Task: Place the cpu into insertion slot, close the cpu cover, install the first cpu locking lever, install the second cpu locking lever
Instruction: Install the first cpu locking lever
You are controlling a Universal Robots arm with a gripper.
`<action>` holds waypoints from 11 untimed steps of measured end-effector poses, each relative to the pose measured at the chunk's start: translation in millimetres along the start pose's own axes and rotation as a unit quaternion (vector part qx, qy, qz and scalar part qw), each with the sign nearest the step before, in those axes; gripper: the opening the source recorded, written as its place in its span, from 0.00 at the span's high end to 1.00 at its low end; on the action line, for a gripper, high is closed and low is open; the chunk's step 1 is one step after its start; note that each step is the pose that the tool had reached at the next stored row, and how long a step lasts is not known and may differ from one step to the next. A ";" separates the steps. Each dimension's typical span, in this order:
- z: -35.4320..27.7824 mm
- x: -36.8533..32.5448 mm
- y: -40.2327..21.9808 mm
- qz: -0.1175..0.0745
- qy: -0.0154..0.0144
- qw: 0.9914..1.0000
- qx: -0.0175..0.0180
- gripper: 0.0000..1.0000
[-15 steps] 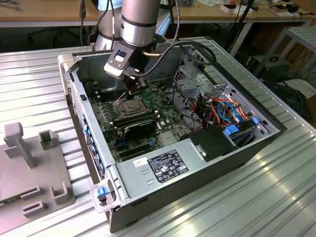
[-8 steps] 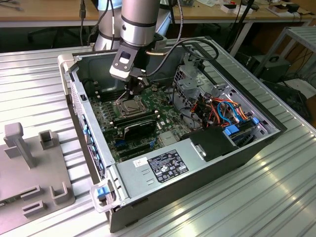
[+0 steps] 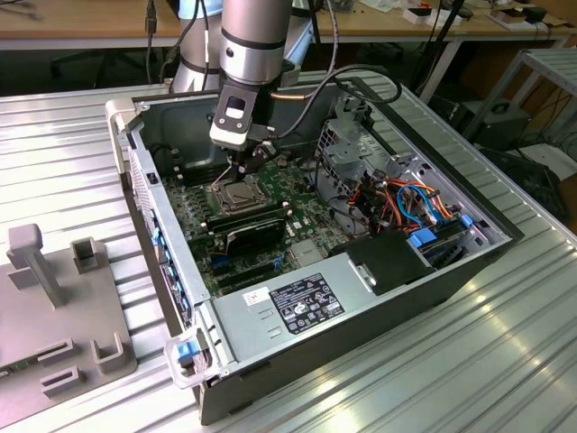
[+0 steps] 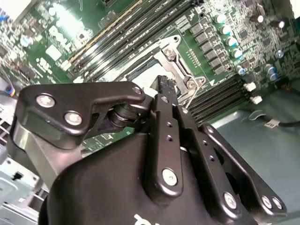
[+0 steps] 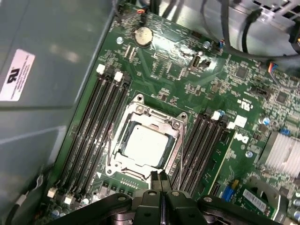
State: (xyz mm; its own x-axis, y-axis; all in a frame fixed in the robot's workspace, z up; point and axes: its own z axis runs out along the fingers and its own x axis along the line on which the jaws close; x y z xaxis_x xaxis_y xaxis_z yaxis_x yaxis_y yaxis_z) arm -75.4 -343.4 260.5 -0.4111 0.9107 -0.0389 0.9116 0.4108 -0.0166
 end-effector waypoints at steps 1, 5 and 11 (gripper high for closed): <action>0.0 -0.1 0.1 -0.010 0.000 1.000 0.000 0.89; 0.0 -0.2 0.4 -0.046 0.000 0.999 -0.002 0.89; 0.0 -0.2 0.4 -0.096 -0.001 0.995 -0.004 0.89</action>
State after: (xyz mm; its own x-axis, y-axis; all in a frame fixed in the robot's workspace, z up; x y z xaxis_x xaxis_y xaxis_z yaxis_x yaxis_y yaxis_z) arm -74.9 -343.4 260.5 -0.5771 0.8158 -0.0377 0.8166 0.5770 -0.0160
